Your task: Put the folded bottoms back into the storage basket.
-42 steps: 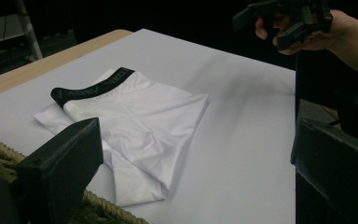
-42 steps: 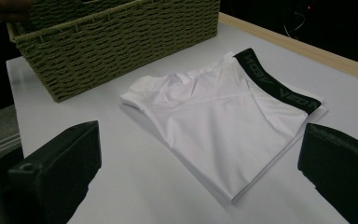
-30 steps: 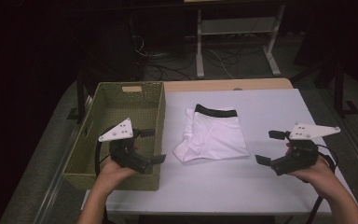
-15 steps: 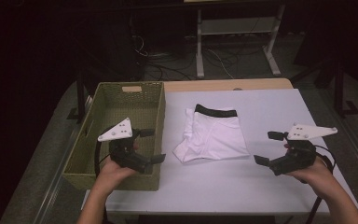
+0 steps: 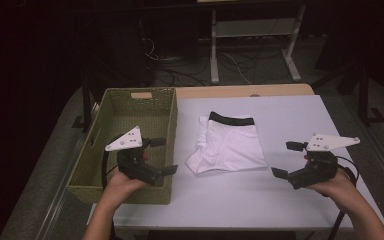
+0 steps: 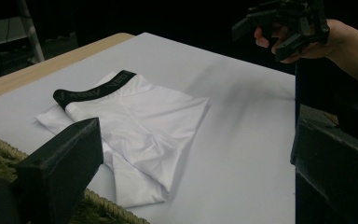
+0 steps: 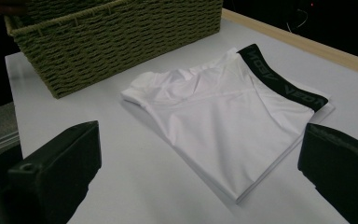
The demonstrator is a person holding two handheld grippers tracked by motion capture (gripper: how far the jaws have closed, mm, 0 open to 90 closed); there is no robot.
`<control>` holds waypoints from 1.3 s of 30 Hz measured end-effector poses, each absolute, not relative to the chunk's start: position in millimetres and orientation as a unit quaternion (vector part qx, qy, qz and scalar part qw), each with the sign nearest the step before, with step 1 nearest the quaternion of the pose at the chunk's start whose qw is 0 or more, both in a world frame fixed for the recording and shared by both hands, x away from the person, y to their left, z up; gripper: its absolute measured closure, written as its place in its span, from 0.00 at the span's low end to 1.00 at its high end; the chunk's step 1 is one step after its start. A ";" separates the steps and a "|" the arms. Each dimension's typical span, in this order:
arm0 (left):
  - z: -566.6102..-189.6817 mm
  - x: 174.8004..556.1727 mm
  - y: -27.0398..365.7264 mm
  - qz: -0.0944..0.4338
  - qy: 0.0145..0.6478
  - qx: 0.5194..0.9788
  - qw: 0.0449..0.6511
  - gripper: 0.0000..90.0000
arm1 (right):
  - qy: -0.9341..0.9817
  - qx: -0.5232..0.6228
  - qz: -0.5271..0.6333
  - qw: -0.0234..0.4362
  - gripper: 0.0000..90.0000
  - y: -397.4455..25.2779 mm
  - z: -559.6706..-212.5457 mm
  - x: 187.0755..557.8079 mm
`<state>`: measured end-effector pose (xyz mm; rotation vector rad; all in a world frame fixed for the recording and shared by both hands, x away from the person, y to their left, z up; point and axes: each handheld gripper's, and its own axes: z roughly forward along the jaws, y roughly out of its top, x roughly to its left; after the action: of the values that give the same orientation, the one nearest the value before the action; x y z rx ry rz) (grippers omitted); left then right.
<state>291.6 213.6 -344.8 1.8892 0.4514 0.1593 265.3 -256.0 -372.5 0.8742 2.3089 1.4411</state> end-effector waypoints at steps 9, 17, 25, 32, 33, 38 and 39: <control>-344.8 291.8 213.5 0.067 0.192 0.802 0.561 0.02 | 0.799 0.306 0.498 0.141 0.00 -258.8 -373.4 265.7; -344.8 291.6 213.4 0.068 0.191 0.802 0.561 0.02 | 0.799 0.309 0.495 0.142 0.00 -260.8 -377.2 266.8; -344.7 291.6 213.6 0.068 0.190 0.803 0.561 0.02 | 0.803 0.320 0.483 0.139 0.00 -261.7 -386.2 270.4; -344.7 291.5 213.4 0.069 0.191 0.803 0.561 0.02 | 0.805 0.326 0.477 0.137 0.00 -260.1 -392.6 272.0; -344.7 291.4 213.4 0.069 0.191 0.803 0.561 0.02 | 0.805 0.327 0.477 0.136 0.00 -259.8 -394.0 272.2; -344.7 291.4 213.6 0.070 0.190 0.803 0.561 0.02 | 0.809 0.332 0.466 0.136 0.00 -257.5 -401.4 273.7; -344.7 291.4 213.5 0.069 0.191 0.803 0.561 0.02 | 0.809 0.332 0.466 0.136 0.00 -257.5 -401.4 273.7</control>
<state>291.4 213.5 -344.7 1.8907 0.4493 0.1630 273.7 -257.5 -401.4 0.9615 2.3427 1.3498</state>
